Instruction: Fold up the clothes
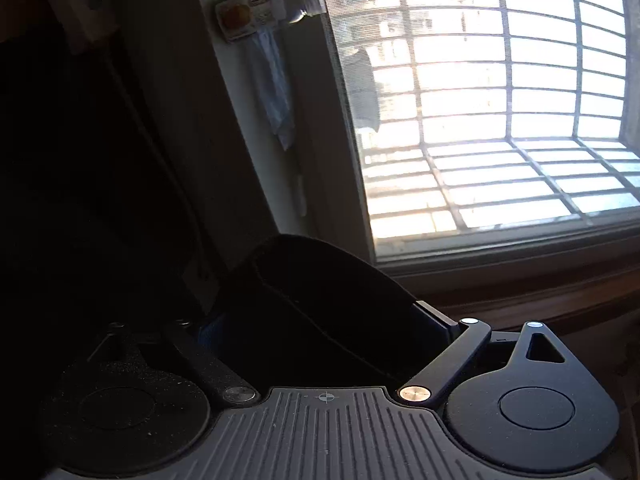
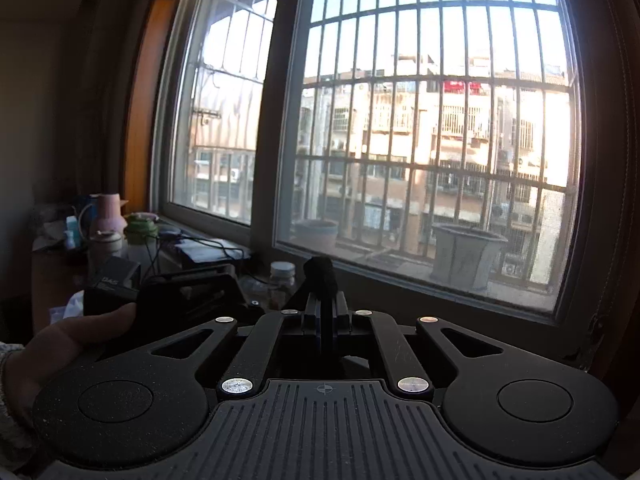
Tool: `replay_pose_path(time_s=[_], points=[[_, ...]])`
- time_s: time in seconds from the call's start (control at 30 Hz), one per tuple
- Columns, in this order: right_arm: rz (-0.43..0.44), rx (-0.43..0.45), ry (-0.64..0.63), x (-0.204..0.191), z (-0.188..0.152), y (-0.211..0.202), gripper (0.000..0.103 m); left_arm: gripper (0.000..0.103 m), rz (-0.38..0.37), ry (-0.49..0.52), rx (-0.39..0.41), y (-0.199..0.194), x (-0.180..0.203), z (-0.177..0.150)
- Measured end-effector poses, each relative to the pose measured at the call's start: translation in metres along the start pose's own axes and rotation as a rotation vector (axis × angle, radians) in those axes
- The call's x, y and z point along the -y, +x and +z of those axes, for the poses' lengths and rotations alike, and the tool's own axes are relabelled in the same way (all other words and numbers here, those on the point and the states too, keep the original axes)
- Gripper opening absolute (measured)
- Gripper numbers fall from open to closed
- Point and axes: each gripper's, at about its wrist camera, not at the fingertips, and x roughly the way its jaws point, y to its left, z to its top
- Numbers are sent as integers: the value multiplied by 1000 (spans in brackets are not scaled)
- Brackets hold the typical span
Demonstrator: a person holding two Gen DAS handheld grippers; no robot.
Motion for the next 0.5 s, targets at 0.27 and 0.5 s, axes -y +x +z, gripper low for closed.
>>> replay_pose_path(time_s=[0.27,0.5], points=[[60,-18,-52,-23,-9,-3,6,74,-27,56,-25,-1,-5,8],[68,-5,-43,-23,-3,-11,6,2,-57,230,-78,21,19,5]])
